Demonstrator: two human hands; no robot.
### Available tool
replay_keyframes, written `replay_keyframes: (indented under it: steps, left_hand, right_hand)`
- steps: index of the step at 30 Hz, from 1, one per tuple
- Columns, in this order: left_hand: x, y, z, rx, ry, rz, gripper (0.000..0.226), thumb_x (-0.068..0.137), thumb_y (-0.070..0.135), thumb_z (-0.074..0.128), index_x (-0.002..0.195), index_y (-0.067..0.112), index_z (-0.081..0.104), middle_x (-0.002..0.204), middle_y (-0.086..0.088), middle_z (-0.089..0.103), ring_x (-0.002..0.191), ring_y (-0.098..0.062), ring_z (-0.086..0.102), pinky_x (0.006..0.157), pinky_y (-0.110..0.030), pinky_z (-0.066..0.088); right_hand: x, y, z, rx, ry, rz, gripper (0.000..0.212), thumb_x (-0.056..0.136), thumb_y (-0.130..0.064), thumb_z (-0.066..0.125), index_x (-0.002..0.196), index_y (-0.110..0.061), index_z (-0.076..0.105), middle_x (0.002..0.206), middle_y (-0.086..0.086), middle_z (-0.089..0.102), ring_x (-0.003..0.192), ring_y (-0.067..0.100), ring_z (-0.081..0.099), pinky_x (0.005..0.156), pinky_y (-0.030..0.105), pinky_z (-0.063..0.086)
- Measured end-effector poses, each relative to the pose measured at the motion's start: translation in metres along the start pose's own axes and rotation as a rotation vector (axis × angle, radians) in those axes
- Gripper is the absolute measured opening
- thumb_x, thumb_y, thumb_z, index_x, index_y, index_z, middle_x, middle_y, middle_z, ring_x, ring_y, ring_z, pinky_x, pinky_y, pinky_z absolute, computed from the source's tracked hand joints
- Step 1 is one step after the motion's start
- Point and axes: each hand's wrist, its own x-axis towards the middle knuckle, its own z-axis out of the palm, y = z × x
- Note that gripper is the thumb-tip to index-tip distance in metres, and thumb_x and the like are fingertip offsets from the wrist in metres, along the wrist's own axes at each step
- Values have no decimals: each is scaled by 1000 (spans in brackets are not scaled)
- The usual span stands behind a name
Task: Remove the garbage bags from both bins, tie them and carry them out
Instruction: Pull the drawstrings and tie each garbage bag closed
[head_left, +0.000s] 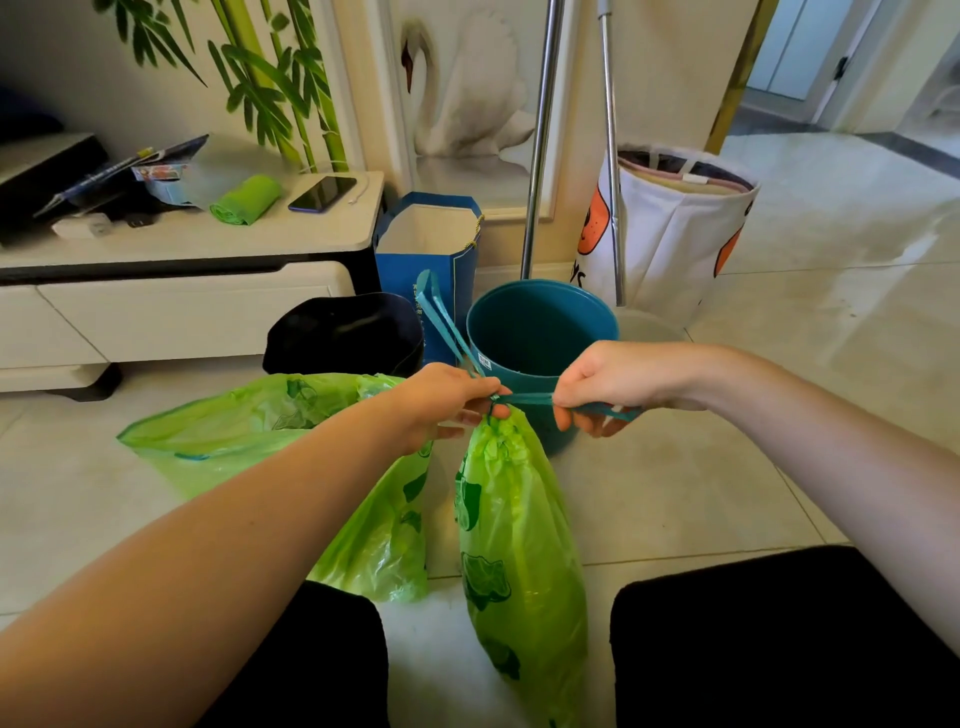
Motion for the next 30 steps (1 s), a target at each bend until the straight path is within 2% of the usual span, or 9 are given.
replay_keyframes:
  steps: [3,5,8,10,15,17,21,28,30]
  left_hand:
    - [-1,0,-2,28,-56,59,22,89,34,63,95,16,76,82,4,75,78,-11,57,80,-29,43]
    - [-3,-1,-4,94,-90,101,23,87,33,65,95,13,76,80,6,73,79,-12,52,79,-28,42]
    - [-6,-1,-8,154,-135,155,20,87,30,66,87,14,77,87,2,75,84,-13,52,79,-27,41]
    - [-8,0,-10,198,-143,206,17,85,28,69,82,13,77,103,0,75,93,-12,58,84,-30,41]
    - [-9,0,-11,292,-88,311,15,79,16,75,90,7,77,93,-11,75,82,-9,63,85,-33,49]
    - [-9,0,-13,309,-48,341,12,76,12,77,85,4,76,86,-10,75,80,-10,64,88,-32,51]
    - [-12,3,-16,374,-35,383,17,70,8,81,65,17,69,60,12,65,61,0,60,64,-11,49]
    - [-15,4,-15,450,-7,444,20,67,8,84,77,14,68,72,4,68,62,2,63,66,-11,53]
    - [-16,5,-15,487,11,468,19,67,8,84,75,14,67,73,3,69,64,1,64,69,-14,55]
  right_hand:
    - [-4,3,-1,-60,-200,102,42,96,-44,42,86,-18,74,83,-1,76,77,12,69,78,32,49]
    - [0,7,0,-59,-163,143,56,94,-57,34,92,-17,74,86,-1,77,80,12,71,82,34,50]
    - [14,15,5,-46,187,10,38,96,-44,43,91,-20,72,81,-2,74,77,15,68,70,28,51]
    - [22,18,11,-1,284,-110,19,93,-30,55,93,-21,72,82,-5,71,74,12,67,61,22,52]
    - [39,14,30,-32,233,-282,12,86,-21,66,98,-21,69,97,0,72,72,16,68,70,27,55]
    - [43,11,34,22,236,-304,11,86,-18,66,96,-20,69,98,3,72,69,10,65,62,22,52]
    - [46,13,38,85,210,-281,16,83,-18,69,96,-25,65,98,2,69,75,9,65,53,18,47]
    - [56,14,51,100,247,-270,10,84,-19,69,92,-19,64,84,-1,68,59,-2,62,50,11,48]
    - [56,11,51,39,261,-281,12,84,-19,69,95,-17,66,84,-5,68,65,0,64,54,10,48]
